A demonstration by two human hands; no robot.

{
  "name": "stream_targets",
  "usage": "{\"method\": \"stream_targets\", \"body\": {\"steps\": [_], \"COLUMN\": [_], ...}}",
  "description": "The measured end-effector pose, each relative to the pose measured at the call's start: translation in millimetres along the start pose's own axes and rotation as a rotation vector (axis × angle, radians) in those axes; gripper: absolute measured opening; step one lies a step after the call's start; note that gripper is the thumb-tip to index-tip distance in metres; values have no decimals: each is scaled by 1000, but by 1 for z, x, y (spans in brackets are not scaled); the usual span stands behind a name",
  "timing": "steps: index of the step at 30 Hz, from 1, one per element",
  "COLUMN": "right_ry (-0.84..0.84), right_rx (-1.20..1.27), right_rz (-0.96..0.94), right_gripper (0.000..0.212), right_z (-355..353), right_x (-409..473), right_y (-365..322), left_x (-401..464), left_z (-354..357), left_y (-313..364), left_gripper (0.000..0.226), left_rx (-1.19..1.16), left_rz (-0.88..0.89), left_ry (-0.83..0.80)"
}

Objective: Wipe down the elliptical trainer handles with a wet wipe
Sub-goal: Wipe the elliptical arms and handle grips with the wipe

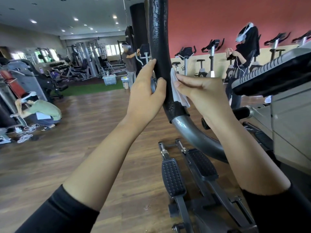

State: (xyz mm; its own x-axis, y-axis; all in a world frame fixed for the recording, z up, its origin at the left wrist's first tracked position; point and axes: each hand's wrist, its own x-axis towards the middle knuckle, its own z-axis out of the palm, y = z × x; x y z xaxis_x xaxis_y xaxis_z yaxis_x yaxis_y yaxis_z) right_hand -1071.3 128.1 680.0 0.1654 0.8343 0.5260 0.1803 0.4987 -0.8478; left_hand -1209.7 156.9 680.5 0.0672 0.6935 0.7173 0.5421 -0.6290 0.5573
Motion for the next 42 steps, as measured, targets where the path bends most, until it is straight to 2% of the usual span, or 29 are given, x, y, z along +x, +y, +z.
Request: {"method": "stream_targets", "body": {"steps": [8,17,24,30,38,42], "right_ry": [13,9,74,16,72,32], "right_rx": [51,-15,30,40,72,59], "right_rz": [44,-8,-18,-26,-59,-51], "right_gripper": [20,24,20,17,24,14], "right_z": [2,-2,13,4,19,12], "right_x": [14,4,35,15,60,46], "right_y": [2,9,2,8,-5,4], "left_x": [4,7,16,19,29,31], "left_z": [-1,-5,-5,-5,-5,-4], "left_y": [1,1,0,-3,-1,-1], "left_gripper": [51,51,53,53,55,56], "left_rx": [-6,-35,-49,-57,-46,-56], "left_rz": [-9,-34,-49,-38,-39,-33], "left_ry": [-12,-36,-47,-69,-68,-72]}}
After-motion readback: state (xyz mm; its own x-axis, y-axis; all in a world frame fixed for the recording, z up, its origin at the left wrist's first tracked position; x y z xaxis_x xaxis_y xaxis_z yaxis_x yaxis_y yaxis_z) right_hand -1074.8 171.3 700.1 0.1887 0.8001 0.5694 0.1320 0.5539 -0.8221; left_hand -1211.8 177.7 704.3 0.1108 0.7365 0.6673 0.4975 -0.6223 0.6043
